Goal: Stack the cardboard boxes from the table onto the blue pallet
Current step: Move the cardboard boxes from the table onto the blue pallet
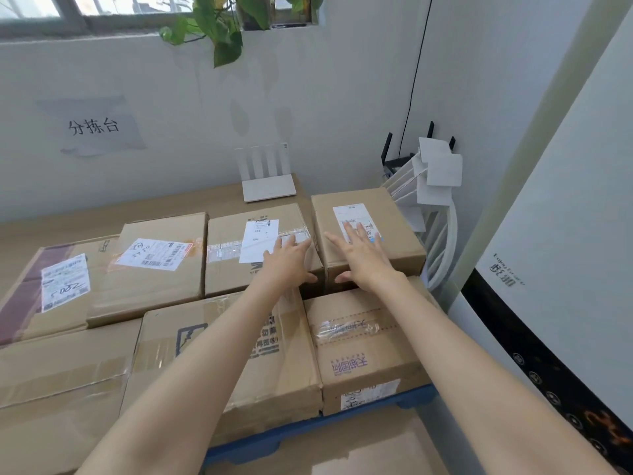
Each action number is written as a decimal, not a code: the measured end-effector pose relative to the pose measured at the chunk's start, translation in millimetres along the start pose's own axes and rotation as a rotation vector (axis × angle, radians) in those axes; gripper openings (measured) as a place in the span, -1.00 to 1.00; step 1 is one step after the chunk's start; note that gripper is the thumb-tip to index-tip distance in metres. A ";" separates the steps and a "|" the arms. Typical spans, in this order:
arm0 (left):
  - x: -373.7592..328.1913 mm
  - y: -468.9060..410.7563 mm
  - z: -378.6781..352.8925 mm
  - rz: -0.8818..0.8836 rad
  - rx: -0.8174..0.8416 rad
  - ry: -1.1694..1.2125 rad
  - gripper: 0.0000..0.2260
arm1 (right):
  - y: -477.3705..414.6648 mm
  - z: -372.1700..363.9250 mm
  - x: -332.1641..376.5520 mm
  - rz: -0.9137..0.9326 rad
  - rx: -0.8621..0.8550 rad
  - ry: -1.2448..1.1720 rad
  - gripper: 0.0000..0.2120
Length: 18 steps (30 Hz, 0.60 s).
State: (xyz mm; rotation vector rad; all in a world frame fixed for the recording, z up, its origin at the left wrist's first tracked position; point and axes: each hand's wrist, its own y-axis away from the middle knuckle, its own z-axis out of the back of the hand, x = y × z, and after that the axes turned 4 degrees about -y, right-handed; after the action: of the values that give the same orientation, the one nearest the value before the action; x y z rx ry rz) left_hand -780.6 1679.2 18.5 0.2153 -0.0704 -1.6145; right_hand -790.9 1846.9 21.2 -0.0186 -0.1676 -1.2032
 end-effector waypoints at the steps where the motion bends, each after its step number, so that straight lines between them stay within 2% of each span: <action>1: 1.1 -4.6 -1.3 0.002 0.022 0.001 -0.17 | -3.4 0.0 -1.1 0.007 0.021 0.001 -0.11; 5: 6.8 -15.9 -5.9 0.006 0.070 -0.016 -0.11 | -11.9 -1.5 -5.1 0.033 0.084 -0.030 -0.12; 18: 12.1 -13.1 -10.9 -0.058 0.052 -0.144 -0.15 | -6.5 -3.7 -16.3 0.146 0.070 0.004 -0.21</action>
State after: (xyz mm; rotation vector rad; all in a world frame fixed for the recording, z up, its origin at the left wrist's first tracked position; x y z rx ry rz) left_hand -792.0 1668.9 4.4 0.1417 -0.2186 -1.6853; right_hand -802.2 1859.3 14.7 0.0325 -0.2015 -1.0512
